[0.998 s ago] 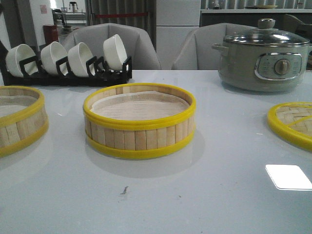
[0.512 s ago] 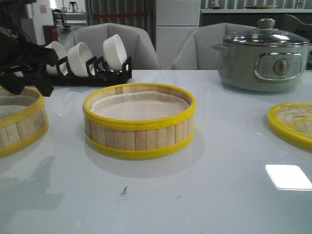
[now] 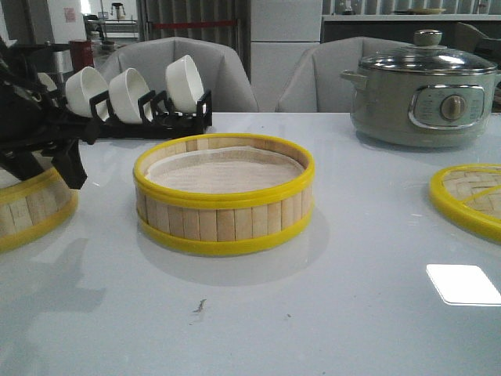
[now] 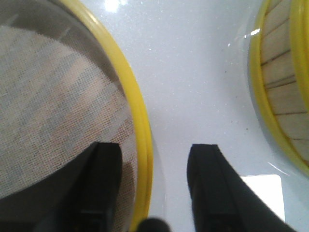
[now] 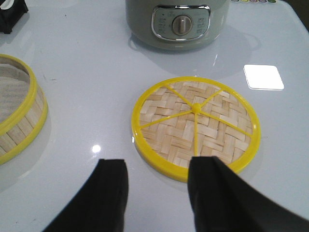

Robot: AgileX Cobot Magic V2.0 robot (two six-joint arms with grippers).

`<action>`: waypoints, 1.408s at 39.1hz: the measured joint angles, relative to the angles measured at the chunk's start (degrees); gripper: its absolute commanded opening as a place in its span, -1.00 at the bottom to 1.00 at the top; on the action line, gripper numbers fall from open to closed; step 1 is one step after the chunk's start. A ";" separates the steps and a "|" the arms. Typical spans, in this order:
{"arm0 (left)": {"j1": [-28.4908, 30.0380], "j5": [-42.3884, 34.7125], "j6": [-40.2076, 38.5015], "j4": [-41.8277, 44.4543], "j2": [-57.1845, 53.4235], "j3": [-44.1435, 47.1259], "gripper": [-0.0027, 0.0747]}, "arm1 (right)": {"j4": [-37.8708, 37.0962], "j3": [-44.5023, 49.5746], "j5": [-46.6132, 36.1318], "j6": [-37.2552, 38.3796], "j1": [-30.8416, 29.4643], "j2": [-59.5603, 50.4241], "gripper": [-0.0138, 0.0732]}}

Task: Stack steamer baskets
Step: 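Grasp the rim of the bamboo steamer basket nearest the left gripper, then lift the basket with the left gripper and carry it over the middle basket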

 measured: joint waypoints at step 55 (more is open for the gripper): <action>-29.94 7.98 -0.49 -0.46 9.17 -27.45 -0.69 | 0.00 0.00 1.29 0.00 0.00 0.00 0.27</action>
